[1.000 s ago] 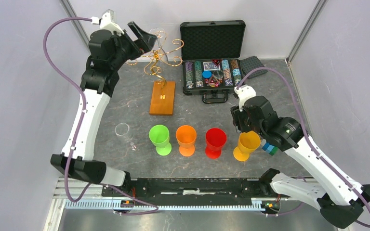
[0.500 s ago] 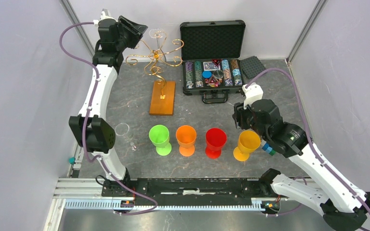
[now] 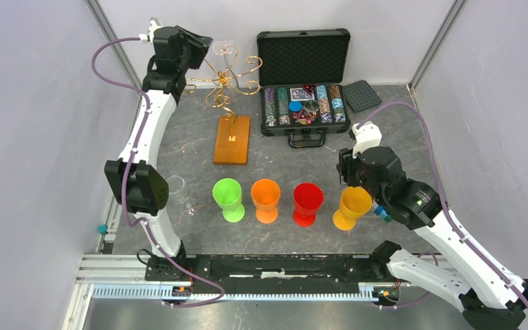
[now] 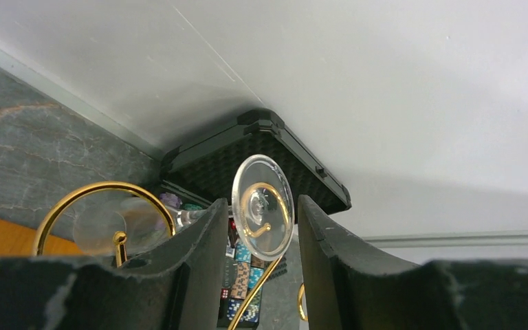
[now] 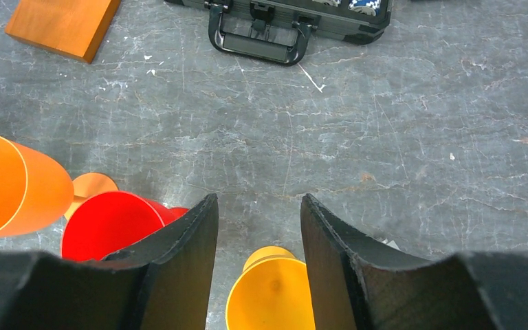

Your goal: Take the wine glass off the wine glass rack

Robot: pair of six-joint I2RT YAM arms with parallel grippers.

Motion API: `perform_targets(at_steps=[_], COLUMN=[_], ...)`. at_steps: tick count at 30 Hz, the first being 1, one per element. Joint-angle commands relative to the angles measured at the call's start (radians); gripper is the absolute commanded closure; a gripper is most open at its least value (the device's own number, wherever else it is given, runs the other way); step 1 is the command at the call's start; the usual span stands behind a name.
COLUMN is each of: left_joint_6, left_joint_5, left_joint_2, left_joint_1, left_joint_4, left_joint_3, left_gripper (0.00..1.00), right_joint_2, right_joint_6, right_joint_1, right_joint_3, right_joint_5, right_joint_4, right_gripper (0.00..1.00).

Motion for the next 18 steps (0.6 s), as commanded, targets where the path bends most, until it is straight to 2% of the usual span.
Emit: perform_targets(at_steps=[1,8,13,18], left_joint_6=[-0.013,0.006,0.008,-0.005], left_joint_5=[-0.134,-0.157,-0.268,-0.270], left_joint_2=[-0.001,0.015,-0.010,0.005], left_joint_1=[-0.030,-0.058,-0.086,-0.093], left_joint_4=[-0.007,-0.019,-0.021,-0.010], left_joint_3=[0.024,0.037,-0.004,-0.004], left_gripper=[0.54,0.54,0.54,0.54], right_joint_2=[-0.026,-0.039,-0.046,-0.055], right_joint_6=[0.016,0.014,0.009,0.007], right_joint_1=[0.004,0.004,0.004,0.004], right_joint_3=[-0.015,-0.022,-0.027,-0.038], right_joint_5=[0.038,0.049,0.054,0.052], right_joint_4=[0.031,0.032,0.032,0.037], right_gripper=[0.47,0.46,0.46,0.45])
